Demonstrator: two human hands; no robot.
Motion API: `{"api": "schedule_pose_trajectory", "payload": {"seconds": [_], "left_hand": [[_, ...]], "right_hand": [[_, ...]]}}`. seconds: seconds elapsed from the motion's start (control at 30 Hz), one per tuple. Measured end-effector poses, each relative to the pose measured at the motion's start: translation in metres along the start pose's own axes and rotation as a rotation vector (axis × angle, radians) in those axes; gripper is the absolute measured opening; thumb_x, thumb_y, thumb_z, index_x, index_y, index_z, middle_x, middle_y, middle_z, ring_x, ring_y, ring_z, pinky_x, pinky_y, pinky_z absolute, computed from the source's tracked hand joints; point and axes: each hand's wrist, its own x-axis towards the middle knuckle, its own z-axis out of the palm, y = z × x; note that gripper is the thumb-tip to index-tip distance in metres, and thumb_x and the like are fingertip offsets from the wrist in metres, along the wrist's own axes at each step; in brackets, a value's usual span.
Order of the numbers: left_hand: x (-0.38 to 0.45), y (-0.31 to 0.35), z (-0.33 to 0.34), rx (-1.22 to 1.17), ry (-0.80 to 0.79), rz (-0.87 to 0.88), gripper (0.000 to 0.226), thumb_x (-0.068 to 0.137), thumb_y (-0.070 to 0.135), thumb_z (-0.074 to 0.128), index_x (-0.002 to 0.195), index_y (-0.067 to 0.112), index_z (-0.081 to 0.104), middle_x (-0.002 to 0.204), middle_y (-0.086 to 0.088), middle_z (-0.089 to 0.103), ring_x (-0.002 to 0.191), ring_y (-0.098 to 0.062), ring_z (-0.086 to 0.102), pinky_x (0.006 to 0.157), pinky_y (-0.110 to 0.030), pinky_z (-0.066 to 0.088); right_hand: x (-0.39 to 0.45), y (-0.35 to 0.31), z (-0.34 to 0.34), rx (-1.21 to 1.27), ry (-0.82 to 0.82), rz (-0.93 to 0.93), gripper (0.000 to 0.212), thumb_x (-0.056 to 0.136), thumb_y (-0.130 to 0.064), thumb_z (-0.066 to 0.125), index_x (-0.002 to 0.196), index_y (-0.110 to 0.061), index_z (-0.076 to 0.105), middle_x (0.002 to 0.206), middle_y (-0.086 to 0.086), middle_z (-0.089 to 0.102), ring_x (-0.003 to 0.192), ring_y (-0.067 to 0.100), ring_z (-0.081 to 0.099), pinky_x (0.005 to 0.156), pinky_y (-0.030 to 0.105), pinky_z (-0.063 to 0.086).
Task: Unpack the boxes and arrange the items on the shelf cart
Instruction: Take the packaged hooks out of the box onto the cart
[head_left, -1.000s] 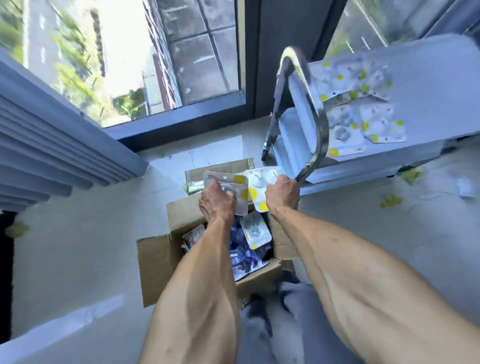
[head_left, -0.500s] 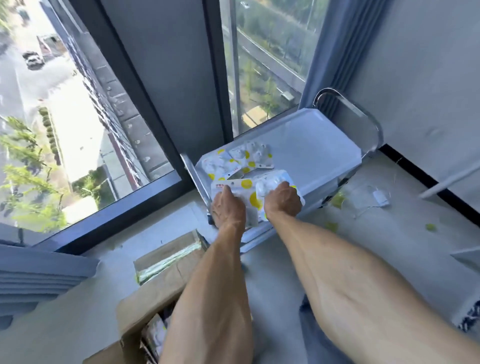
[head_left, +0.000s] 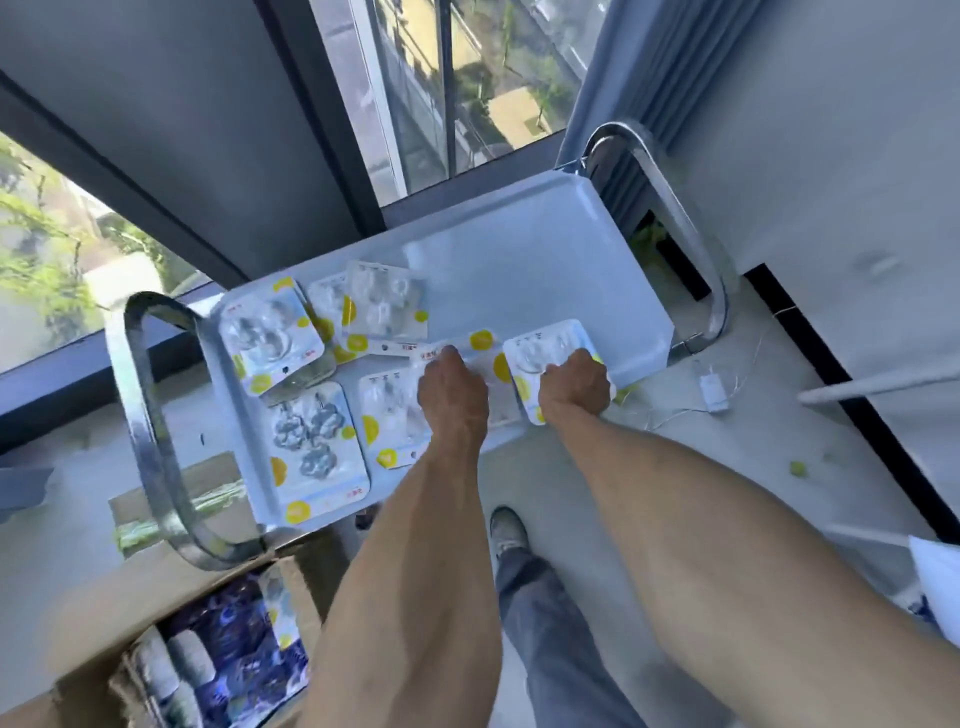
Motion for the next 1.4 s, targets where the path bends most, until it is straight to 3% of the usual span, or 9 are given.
{"api": "schedule_pose_trajectory", "payload": {"seconds": [0.23, 0.4, 0.57, 0.73, 0.87, 1.13, 1.4], "left_hand": [[0.036, 0.018, 0.021, 0.089, -0.039, -0.091, 0.021, 0.088, 0.004, 0.047, 0.106, 0.005, 0.057, 0.106, -0.017, 0.063, 0.099, -0.036, 0.061, 0.071, -0.036, 0.039], [0.048, 0.02, 0.025, 0.082, -0.066, -0.115, 0.031, 0.091, 0.005, 0.045, 0.119, 0.008, 0.058, 0.113, -0.015, 0.064, 0.106, -0.035, 0.06, 0.082, -0.038, 0.046], [0.049, 0.019, 0.027, 0.081, -0.063, -0.148, 0.022, 0.091, 0.005, 0.044, 0.109, 0.007, 0.056, 0.109, -0.015, 0.064, 0.1, -0.035, 0.061, 0.076, -0.038, 0.045], [0.046, 0.011, 0.021, 0.07, -0.075, -0.111, 0.024, 0.098, 0.019, 0.045, 0.119, 0.01, 0.053, 0.113, -0.013, 0.063, 0.104, -0.033, 0.06, 0.073, -0.035, 0.038], [0.032, 0.001, 0.001, 0.067, -0.045, -0.104, 0.021, 0.099, 0.023, 0.043, 0.114, 0.011, 0.052, 0.111, -0.012, 0.062, 0.1, -0.033, 0.061, 0.069, -0.034, 0.034], [-0.002, -0.076, -0.077, 0.004, 0.119, -0.144, 0.024, 0.089, 0.007, 0.043, 0.109, 0.01, 0.055, 0.106, -0.013, 0.063, 0.097, -0.036, 0.061, 0.069, -0.036, 0.034], [-0.077, -0.22, -0.172, -0.006, 0.314, -0.138, 0.015, 0.089, 0.014, 0.05, 0.101, 0.011, 0.058, 0.099, -0.013, 0.064, 0.093, -0.035, 0.063, 0.067, -0.036, 0.036]], "right_hand": [[0.036, -0.011, 0.02, -0.026, -0.117, 0.002, 0.024, 0.096, -0.023, 0.055, 0.116, -0.01, 0.057, 0.118, 0.013, 0.063, 0.112, 0.032, 0.06, 0.088, 0.037, 0.047], [0.045, -0.021, 0.024, -0.092, -0.121, -0.033, 0.024, 0.093, -0.018, 0.054, 0.115, -0.009, 0.056, 0.118, 0.013, 0.062, 0.112, 0.033, 0.06, 0.086, 0.036, 0.047], [0.046, -0.025, 0.025, -0.121, -0.134, -0.032, 0.027, 0.092, -0.018, 0.052, 0.118, -0.01, 0.055, 0.119, 0.012, 0.062, 0.112, 0.033, 0.06, 0.086, 0.035, 0.046], [0.034, -0.031, 0.023, -0.154, -0.064, -0.067, 0.043, 0.09, -0.014, 0.052, 0.13, -0.008, 0.038, 0.109, 0.013, 0.065, 0.102, 0.034, 0.064, 0.076, 0.034, 0.042], [0.015, -0.044, 0.02, -0.161, -0.104, -0.104, 0.041, 0.091, -0.016, 0.052, 0.131, -0.012, 0.044, 0.115, 0.014, 0.063, 0.108, 0.035, 0.062, 0.082, 0.036, 0.044], [-0.079, -0.079, 0.034, -0.126, -0.133, -0.269, 0.031, 0.087, -0.012, 0.053, 0.119, -0.01, 0.053, 0.114, 0.017, 0.063, 0.108, 0.037, 0.061, 0.083, 0.036, 0.048], [-0.264, -0.103, 0.078, -0.077, -0.133, -0.438, 0.03, 0.088, -0.015, 0.054, 0.117, -0.011, 0.057, 0.112, 0.017, 0.064, 0.106, 0.037, 0.062, 0.08, 0.037, 0.048]]}}
